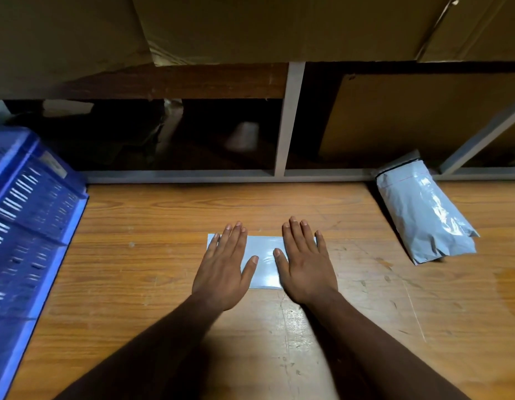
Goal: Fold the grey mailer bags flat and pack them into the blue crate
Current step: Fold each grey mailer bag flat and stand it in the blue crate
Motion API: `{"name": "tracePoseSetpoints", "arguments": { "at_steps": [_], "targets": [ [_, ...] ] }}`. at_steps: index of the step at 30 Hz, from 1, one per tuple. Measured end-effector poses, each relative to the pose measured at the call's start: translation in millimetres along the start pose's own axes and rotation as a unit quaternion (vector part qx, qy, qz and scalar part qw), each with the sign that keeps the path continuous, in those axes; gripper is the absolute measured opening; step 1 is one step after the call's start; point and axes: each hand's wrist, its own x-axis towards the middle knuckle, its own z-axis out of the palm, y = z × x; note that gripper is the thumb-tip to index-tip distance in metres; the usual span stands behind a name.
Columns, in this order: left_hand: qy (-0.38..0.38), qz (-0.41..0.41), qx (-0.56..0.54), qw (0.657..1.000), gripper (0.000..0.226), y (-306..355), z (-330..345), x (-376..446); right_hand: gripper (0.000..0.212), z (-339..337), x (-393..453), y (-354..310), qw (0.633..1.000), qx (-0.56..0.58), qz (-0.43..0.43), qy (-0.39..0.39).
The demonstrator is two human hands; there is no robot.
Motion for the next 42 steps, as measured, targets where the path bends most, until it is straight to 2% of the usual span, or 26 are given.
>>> {"name": "tracePoseSetpoints", "arguments": {
  "at_steps": [3, 6, 11, 14, 17, 20, 23, 26, 30, 34, 38, 42],
  "targets": [
    [-0.028, 0.007, 0.002, 1.0, 0.073, 0.8, -0.7, -2.6, 0.066, -1.9, -1.9, 0.4, 1.0, 0.006, -0.001, -0.026],
    [-0.019, -0.008, 0.018, 1.0, 0.079, 0.6, -6.3, -5.8, 0.069, -8.2, -5.8, 4.0, 0.999, 0.017, -0.01, -0.029],
    [-0.029, -0.01, -0.023, 0.999, 0.085, -16.9, -11.3, -32.4, 0.072, -9.6, -37.2, 33.1, 1.0, 0.013, 0.015, -0.021],
    [-0.029, -0.012, -0.063, 0.998, 0.075, -18.9, -20.2, -43.7, 0.072, -14.3, -54.8, 36.9, 0.999, 0.028, 0.038, -0.021],
    [0.013, -0.028, -0.107, 0.994, 0.069, -18.2, -32.3, -47.0, 0.072, -17.2, -65.4, 27.2, 0.998, 0.042, 0.035, -0.023],
    [0.004, -0.033, -0.101, 0.994, 0.044, -25.1, -44.5, -43.5, 0.07, -19.8, -72.1, 23.4, 0.996, 0.081, 0.026, -0.014],
    [-0.03, -0.027, -0.14, 0.989, 0.012, -37.9, -51.8, -36.3, 0.068, -21.9, -76.2, 17.8, 0.99, 0.134, 0.022, 0.02],
    [-0.066, -0.024, -0.171, 0.983, 0.013, -41.2, -61.5, -36.3, 0.067, -20.9, -85.8, 4.2, 0.973, 0.219, 0.045, 0.057],
    [-0.052, -0.018, -0.214, 0.975, 0.008, -45.4, -84.3, -51.6, 0.063, -34.7, -89.8, -21.5, 0.955, 0.283, 0.066, 0.064],
    [-0.031, 0.025, -0.216, 0.976, 0.009, -65.8, -134.4, -71.2, 0.047, -67.0, -72.2, -61.4, 0.984, 0.133, -0.004, 0.115],
    [0.053, 0.104, -0.202, 0.972, 0.011, -104.9, -195.8, -89.4, 0.041, -110.1, -47.7, -128.5, 0.973, 0.178, -0.113, 0.095],
    [0.133, 0.155, -0.176, 0.963, 0.017, -163.2, -257.5, -119.8, 0.026, -139.3, -23.1, -218.0, 0.966, 0.176, -0.166, 0.091]
  ]
}}
